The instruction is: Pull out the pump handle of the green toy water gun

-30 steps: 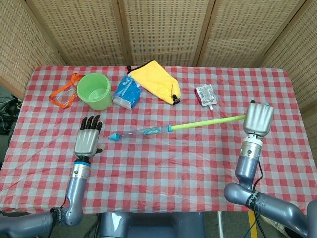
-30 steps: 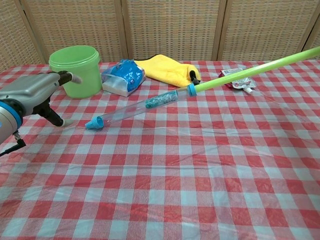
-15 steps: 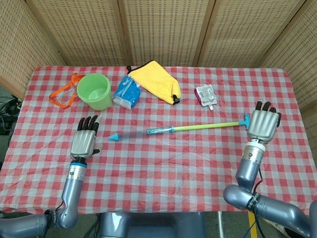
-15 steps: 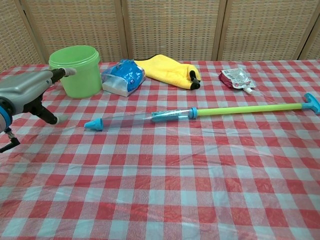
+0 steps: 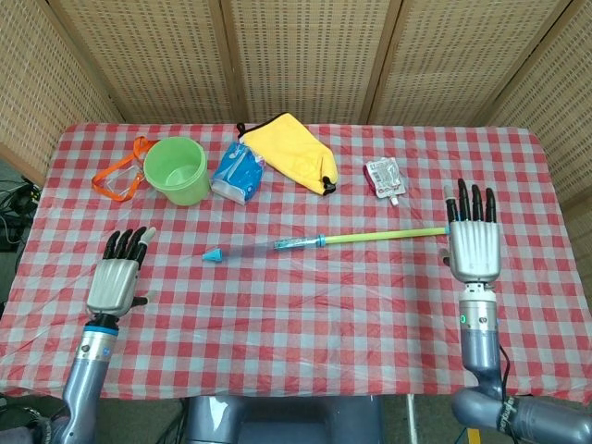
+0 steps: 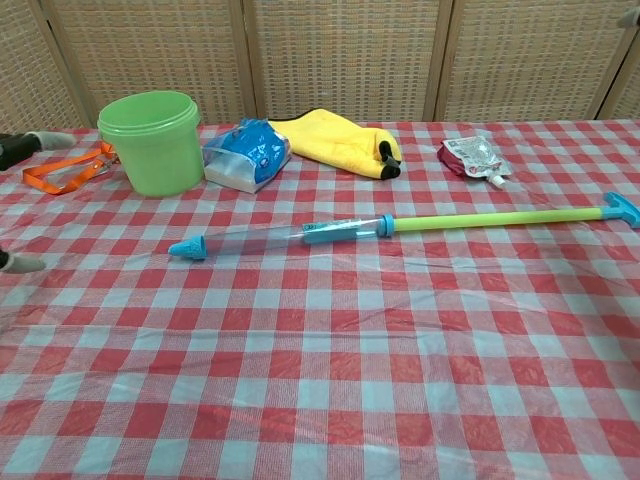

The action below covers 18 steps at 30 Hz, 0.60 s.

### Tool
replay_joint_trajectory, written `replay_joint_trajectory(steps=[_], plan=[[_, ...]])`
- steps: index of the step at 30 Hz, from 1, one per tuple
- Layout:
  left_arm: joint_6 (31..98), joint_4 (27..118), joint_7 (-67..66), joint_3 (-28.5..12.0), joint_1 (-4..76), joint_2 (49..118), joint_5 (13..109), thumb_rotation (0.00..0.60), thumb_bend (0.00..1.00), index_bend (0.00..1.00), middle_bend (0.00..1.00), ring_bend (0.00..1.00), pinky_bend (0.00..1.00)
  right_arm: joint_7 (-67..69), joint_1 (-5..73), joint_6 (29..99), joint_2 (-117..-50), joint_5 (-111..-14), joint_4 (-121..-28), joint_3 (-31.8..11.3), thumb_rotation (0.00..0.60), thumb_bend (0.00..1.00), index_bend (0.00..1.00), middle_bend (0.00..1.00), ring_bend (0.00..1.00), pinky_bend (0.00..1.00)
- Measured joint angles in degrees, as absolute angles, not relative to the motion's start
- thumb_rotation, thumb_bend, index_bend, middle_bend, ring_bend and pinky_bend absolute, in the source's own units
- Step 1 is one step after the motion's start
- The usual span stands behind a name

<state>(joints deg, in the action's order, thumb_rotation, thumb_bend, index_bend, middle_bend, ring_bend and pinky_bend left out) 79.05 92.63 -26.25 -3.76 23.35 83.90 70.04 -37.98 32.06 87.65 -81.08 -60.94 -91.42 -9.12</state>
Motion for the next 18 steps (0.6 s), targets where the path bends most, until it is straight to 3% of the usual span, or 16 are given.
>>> replay_joint_trajectory(steps=[9,18], plan=[[85.9,91.6,-20.0,4.5,15.0,79.2,81.2,0.6,0.0,0.0,0.0,0.0,0.0,-14.7,22.4,85.4,-75.5,-80.8,-86.7,3.1,0.6,0.0,0.0,0.0,0.0,0.0],[88.2,88.5,-16.4,4.6,11.7,78.7,83.8,0.6,0.0,0.0,0.0,0.0,0.0,-8.7,17.7,86.1,-74.3,-84.5,-83.2,4.7,0.6,0.0,0.0,0.0,0.0,0.0]])
